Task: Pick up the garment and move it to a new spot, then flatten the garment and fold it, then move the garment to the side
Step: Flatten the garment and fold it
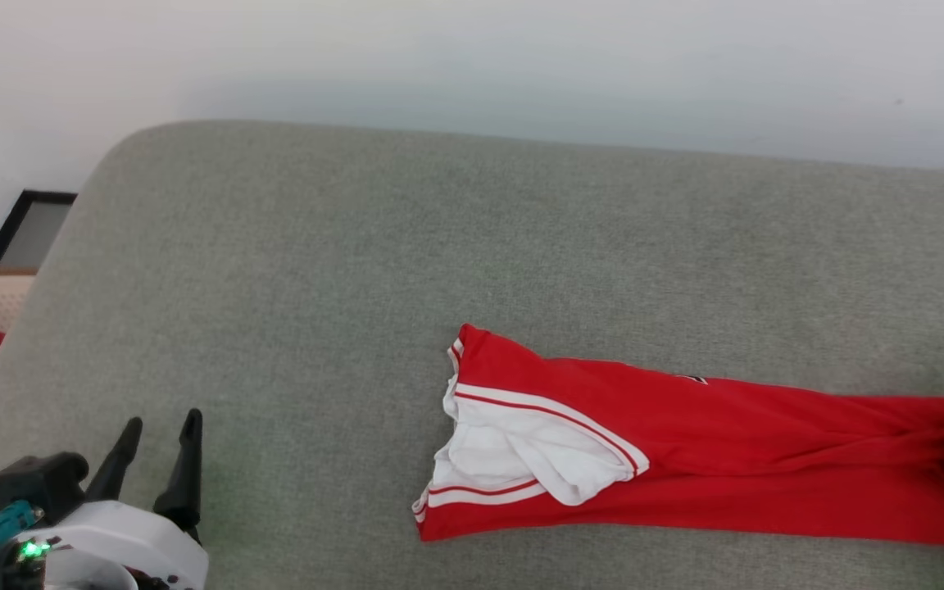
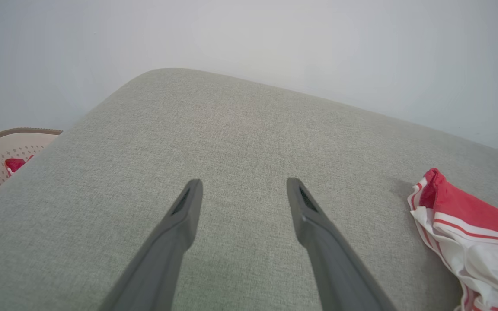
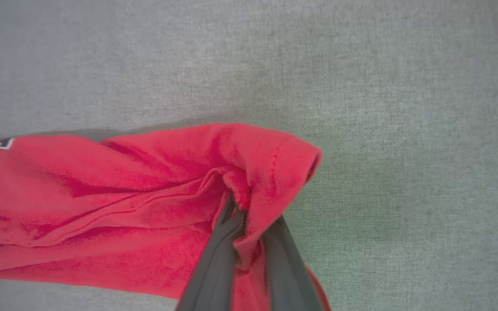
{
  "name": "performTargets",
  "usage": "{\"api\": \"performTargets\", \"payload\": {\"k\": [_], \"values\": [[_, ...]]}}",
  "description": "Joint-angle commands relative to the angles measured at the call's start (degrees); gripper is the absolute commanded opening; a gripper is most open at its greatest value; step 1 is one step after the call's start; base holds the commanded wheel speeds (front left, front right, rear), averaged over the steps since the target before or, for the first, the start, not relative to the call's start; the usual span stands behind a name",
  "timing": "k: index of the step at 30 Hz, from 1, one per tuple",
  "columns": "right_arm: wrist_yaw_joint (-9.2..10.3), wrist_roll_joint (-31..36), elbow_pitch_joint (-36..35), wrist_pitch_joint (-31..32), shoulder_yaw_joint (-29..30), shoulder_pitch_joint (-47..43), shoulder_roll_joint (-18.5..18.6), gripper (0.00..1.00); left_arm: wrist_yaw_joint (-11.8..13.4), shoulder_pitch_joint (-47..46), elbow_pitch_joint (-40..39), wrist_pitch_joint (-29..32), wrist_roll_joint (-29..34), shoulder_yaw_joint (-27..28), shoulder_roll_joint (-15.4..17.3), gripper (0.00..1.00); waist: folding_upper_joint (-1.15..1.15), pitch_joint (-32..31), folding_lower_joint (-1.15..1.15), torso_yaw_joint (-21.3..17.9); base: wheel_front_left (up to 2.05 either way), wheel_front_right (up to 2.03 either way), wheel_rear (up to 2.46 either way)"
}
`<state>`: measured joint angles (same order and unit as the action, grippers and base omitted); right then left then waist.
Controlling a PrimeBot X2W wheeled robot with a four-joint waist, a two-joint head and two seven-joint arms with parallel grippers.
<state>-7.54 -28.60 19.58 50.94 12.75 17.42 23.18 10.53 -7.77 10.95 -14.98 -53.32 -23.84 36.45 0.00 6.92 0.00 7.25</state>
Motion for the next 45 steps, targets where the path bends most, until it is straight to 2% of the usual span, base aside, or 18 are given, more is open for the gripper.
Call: {"api": "performTargets", "payload": {"k": [1, 6, 13, 20, 27, 34, 44, 45], "values": [[0.11, -1.23, -1.02, 0.29, 0.08, 0.66, -0.21, 0.00, -0.40, 0.93, 0.29, -0.25, 0.44, 0.53, -0.13, 1.00, 0.00, -0.96, 0.00, -0.74, 0.00, 0.00, 0.00], [0.11, -5.44, -5.74, 2.00, -1.48, -0.84, -2.01, 0.00, -1.04, 1.65, 1.04, -0.25, 0.56, 0.84, -0.83, 1.00, 0.00, -2.57, 0.00, -1.16, 0.00, 0.00, 0.00], [0.11, -11.19, -14.66, 5.02, -6.74, -2.45, -7.42, 0.00, -1.85, 1.81, 2.01, -0.24, 1.09, 0.37, -1.82, 1.00, 0.00, -4.25, 0.00, -0.42, 0.00, 0.00, 0.00], [0.10, -12.06, -16.26, 4.30, -13.36, -0.07, -12.18, 0.00, -2.78, -0.32, 3.02, 0.17, 1.68, -1.06, -2.97, 1.00, 0.00, -4.51, 0.00, 2.09, 0.00, 0.00, 0.00], [0.10, -10.66, -11.34, 0.32, -19.91, 4.67, -16.14, 0.00, -4.21, -4.15, 5.08, 0.95, 2.64, -3.08, -4.95, 1.00, 0.00, -3.74, 0.00, 6.21, 0.00, 0.00, 0.00], [0.10, -9.35, -3.47, -4.40, -24.52, 9.64, -17.99, 0.00, -5.87, -7.43, 7.80, 0.93, 3.17, -4.49, -6.91, 1.00, 0.00, -2.55, 0.00, 9.57, 0.00, 0.00, 0.00], [0.10, -9.03, 8.07, -12.77, -30.56, 15.73, -19.43, 0.00, -7.63, -10.49, 11.53, 0.45, 3.86, -4.94, -8.94, 1.00, 0.00, -1.12, 0.00, 11.08, 0.00, 0.00, 0.00], [0.10, -9.01, 8.99, -13.55, -31.21, 16.21, -19.46, 0.21, -7.89, -10.77, 11.85, 0.42, 3.96, -4.93, -9.12, 1.00, 0.00, -1.06, 0.00, 11.06, 0.00, 0.00, 0.00]]}}
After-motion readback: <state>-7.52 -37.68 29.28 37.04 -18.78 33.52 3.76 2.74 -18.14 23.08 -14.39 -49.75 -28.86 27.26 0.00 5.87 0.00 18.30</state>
